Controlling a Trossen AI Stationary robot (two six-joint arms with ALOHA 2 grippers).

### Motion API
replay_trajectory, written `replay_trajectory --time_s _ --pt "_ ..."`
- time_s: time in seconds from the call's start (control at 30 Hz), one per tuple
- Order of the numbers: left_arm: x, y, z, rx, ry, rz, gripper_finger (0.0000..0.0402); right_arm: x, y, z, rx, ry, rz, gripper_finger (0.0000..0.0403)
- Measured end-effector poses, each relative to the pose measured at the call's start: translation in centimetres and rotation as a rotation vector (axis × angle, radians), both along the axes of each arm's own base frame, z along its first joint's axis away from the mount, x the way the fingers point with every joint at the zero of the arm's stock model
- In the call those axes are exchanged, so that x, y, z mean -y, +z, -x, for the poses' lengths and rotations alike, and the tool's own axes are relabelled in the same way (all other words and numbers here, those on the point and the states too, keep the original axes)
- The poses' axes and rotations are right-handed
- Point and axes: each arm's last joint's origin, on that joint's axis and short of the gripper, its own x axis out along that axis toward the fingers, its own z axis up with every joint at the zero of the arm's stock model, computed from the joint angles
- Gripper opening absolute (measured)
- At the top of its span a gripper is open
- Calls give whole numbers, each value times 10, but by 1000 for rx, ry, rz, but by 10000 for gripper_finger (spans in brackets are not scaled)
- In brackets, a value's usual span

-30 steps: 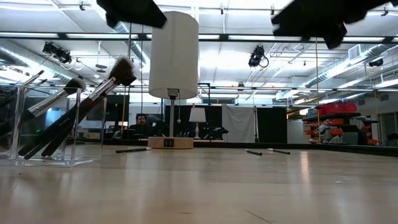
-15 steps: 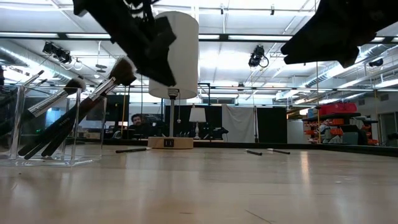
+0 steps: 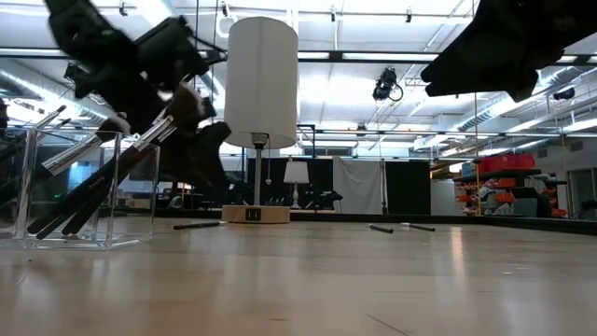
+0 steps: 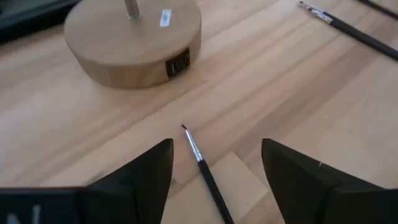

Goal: Put items in baskets/containers
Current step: Put the liner brush in the transparent organizer

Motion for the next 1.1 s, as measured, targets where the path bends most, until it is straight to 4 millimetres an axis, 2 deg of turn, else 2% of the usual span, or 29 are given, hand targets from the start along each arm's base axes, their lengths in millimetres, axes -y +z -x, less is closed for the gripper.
replay_trajectory --time_s 0.17,0.27,0.37,0.57,0.67,0.8,1.03,1.1 --pt "-3 -22 19 93 39 -10 230 2 1 -2 9 -10 -7 139" --pt "-3 -33 24 132 33 -25 221 3 1 -3 11 -18 -8 139" --pt "-2 -42 20 148 -10 -22 218 4 1 -3 13 -20 -9 139" --pt "-2 -62 1 52 -24 -29 217 4 1 -3 13 -19 -9 139" --pt "-2 -71 -5 2 -2 -52 203 4 1 -3 13 -19 -9 139" --pt "-2 -76 -2 -65 12 -38 156 3 1 -3 12 -17 -9 139" --pt "-1 -78 0 -136 -41 -29 27 3 1 -3 13 -16 -10 139" --pt "-2 -78 0 -153 -62 -40 14 3 1 -3 13 -16 -10 139"
